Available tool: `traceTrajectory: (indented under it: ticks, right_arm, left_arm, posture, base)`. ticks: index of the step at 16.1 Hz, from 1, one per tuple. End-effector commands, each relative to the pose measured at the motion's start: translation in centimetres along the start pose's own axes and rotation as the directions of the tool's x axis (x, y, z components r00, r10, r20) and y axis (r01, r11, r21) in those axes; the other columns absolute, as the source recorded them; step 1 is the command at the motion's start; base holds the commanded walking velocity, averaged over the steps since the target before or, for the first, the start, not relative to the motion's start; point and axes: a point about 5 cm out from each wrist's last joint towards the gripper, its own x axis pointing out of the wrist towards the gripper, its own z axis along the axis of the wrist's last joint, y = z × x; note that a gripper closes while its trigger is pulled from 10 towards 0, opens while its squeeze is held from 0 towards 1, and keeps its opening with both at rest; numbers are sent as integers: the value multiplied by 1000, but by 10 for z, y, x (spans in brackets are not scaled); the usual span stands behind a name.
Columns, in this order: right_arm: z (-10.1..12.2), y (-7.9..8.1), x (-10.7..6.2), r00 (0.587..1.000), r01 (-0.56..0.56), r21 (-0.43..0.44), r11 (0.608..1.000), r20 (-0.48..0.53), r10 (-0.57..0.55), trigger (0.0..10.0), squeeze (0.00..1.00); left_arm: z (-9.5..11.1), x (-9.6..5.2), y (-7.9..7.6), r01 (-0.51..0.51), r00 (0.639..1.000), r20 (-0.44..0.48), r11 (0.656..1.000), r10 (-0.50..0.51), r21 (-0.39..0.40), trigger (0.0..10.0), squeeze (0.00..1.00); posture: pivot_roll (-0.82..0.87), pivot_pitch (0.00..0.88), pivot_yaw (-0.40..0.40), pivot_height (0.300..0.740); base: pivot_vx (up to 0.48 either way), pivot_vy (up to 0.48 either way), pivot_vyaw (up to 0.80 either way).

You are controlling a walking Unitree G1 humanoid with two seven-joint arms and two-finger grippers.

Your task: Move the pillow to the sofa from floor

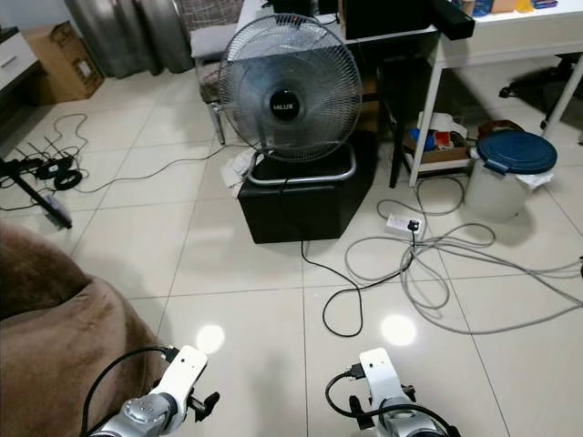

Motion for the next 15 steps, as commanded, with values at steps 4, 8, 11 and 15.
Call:
traceTrajectory:
  ticks: [4,8,11,15]
  right_arm:
    - [1,-8,-1,1000,3,72,997,20,-4,10000,0]
    - [-1,-16,-3,999,3,78,997,36,-6,10000,0]
    - [-5,-24,-5,999,8,86,996,44,-12,10000,0]
    - [-15,-29,-7,999,35,105,994,2,-35,10000,0]
  left_arm:
    - [7,2,-6,12,1000,15,1000,-12,12,10000,0]
    - [10,4,-16,43,999,20,999,-43,17,10000,0]
    - [12,5,-27,66,997,27,997,-67,27,10000,0]
    - [4,5,-34,46,999,-11,998,-46,-52,10000,0]
  posture:
    - [-270,0,185,731]
    - [-294,0,201,731]
    - [-313,0,213,731]
    - [-319,0,218,731]
  base:
    - [0,0,0]
    - [0,0,0]
    - [0,0,0]
    - [0,0,0]
